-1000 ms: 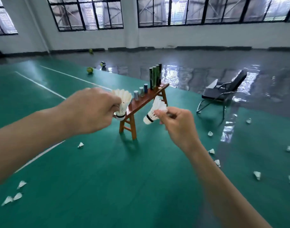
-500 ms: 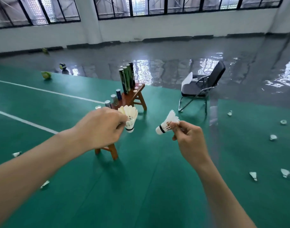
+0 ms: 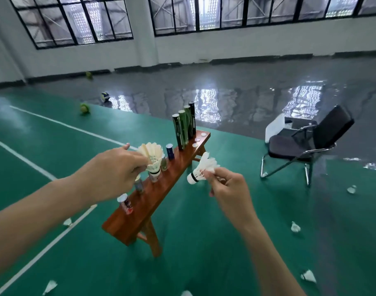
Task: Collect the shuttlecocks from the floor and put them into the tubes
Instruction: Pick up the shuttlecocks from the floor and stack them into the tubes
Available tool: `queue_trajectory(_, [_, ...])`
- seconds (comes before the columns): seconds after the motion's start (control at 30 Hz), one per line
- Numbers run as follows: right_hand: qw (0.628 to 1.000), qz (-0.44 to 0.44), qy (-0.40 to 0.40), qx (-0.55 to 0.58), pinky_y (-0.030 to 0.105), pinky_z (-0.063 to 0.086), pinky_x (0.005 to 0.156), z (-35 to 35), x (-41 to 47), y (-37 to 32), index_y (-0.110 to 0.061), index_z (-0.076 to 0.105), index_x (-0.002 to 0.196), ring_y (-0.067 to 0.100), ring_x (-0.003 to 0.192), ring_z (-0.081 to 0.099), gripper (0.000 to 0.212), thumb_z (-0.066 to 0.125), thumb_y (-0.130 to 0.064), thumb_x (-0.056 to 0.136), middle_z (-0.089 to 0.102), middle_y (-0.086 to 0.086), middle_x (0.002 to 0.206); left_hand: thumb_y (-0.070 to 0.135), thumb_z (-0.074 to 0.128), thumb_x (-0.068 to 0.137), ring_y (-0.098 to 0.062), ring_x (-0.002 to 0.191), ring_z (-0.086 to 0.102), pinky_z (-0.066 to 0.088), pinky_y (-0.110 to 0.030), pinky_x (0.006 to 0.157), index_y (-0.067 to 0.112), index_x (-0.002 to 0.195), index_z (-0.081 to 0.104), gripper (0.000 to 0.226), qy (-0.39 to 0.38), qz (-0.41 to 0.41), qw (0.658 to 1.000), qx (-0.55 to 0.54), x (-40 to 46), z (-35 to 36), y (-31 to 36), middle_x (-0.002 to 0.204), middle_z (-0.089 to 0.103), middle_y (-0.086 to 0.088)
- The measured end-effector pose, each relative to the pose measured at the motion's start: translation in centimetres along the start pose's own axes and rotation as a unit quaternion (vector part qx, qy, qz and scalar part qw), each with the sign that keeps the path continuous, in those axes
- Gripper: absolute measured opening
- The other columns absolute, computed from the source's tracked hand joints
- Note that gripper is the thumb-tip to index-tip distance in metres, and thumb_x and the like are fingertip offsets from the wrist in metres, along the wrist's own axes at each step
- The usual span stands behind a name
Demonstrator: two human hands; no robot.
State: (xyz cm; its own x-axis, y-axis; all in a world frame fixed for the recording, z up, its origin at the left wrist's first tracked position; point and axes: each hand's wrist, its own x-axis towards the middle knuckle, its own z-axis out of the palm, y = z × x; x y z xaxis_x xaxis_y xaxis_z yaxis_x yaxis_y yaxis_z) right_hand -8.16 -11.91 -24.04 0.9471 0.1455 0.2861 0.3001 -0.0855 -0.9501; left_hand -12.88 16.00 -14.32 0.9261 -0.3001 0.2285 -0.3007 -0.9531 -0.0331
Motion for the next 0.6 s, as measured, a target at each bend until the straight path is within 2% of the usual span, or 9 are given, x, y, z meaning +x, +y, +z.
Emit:
queue_trajectory(0.07, [1.0,-0.013,0.022,0.01,0.03,0.027,0.049,1.1,5.1,1.9,-0.011,0.073,0.082,0.013,0.052,0.036,0.02,0.07,-0.023,0.099,0.053,0.012,0.058,-0.003,0.065,0.091,-0.015,0.097,0.072,0.047,-0.046,0.109,0.019,0.107,0.077,0.03,0.046,0.011,0.999,-0.011,5.1,1.6,-2.9,0.116,0.073,0.015])
queue_trajectory(0.13, [0.999,0.0,0.041,0.007,0.031,0.027,0.049,2.1,10.0,4.2,-0.024,0.077,0.087,0.015,0.053,0.037,0.011,0.073,-0.023,0.096,0.055,0.005,0.055,-0.004,0.064,0.092,-0.018,0.101,0.072,0.055,-0.039,0.097,0.018,0.111,0.077,0.031,0.074,0.023,0.997,-0.027,10.3,3.1,-5.8,0.123,0.071,0.014])
queue_trajectory(0.17, [0.999,0.009,0.053,-0.003,0.031,0.027,0.048,2.1,11.8,5.0,-0.032,0.078,0.087,0.014,0.052,0.037,0.012,0.075,-0.023,0.095,0.055,-0.002,0.054,-0.004,0.063,0.092,-0.018,0.101,0.072,0.058,-0.038,0.092,0.017,0.11,0.077,0.031,0.074,0.027,0.996,-0.038,12.5,3.8,-7.0,0.124,0.071,0.013])
queue_trajectory(0.23, [0.999,0.003,0.052,-0.003,0.029,0.029,0.047,2.4,16.9,6.3,-0.041,0.078,0.086,0.013,0.051,0.038,0.018,0.077,-0.025,0.093,0.058,-0.009,0.053,-0.002,0.06,0.093,-0.021,0.096,0.073,0.06,-0.039,0.08,0.017,0.104,0.076,0.027,0.071,0.026,0.997,-0.032,18.1,5.6,-10.5,0.118,0.073,0.013])
queue_trajectory(0.3, [0.998,0.021,0.055,-0.03,0.029,0.038,0.05,2.1,21.5,7.8,-0.044,0.077,0.086,0.011,0.052,0.048,0.021,0.079,-0.024,0.091,0.066,-0.011,0.059,0.001,0.058,0.094,-0.024,0.086,0.071,0.056,-0.04,0.071,0.015,0.095,0.072,0.02,0.059,0.021,0.998,-0.03,23.3,7.7,-13.4,0.1,0.073,0.009])
queue_trajectory(0.43, [0.994,0.024,0.097,-0.051,0.018,0.047,0.063,1.5,30.3,10.2,-0.039,0.077,0.084,0.001,0.065,0.062,0.015,0.081,-0.024,0.089,0.075,-0.015,0.074,0.01,0.059,0.097,-0.022,0.076,0.068,0.052,-0.04,0.071,0.013,0.085,0.07,0.017,0.058,0.021,0.997,-0.052,33.3,11.3,-17.2,0.084,0.072,0.006])
queue_trajectory(0.5, [0.99,0.017,0.116,-0.073,0.01,0.045,0.07,1.5,35.6,12.3,-0.034,0.076,0.078,-0.003,0.077,0.067,0.016,0.08,-0.024,0.09,0.075,-0.021,0.082,0.012,0.061,0.097,-0.022,0.074,0.068,0.051,-0.038,0.071,0.015,0.083,0.07,0.018,0.069,0.022,0.996,-0.054,38.4,13.7,-19.1,0.082,0.073,0.006])
queue_trajectory(0.6, [0.991,0.014,0.111,-0.074,0.004,0.044,0.076,2.4,43.3,15.8,-0.039,0.073,0.081,-0.007,0.089,0.068,0.022,0.076,-0.022,0.094,0.074,-0.028,0.089,0.016,0.064,0.097,-0.025,0.074,0.069,0.049,-0.036,0.07,0.018,0.085,0.073,0.016,0.083,0.005,0.994,-0.067,44.8,17.4,-22.1,0.084,0.075,0.006])
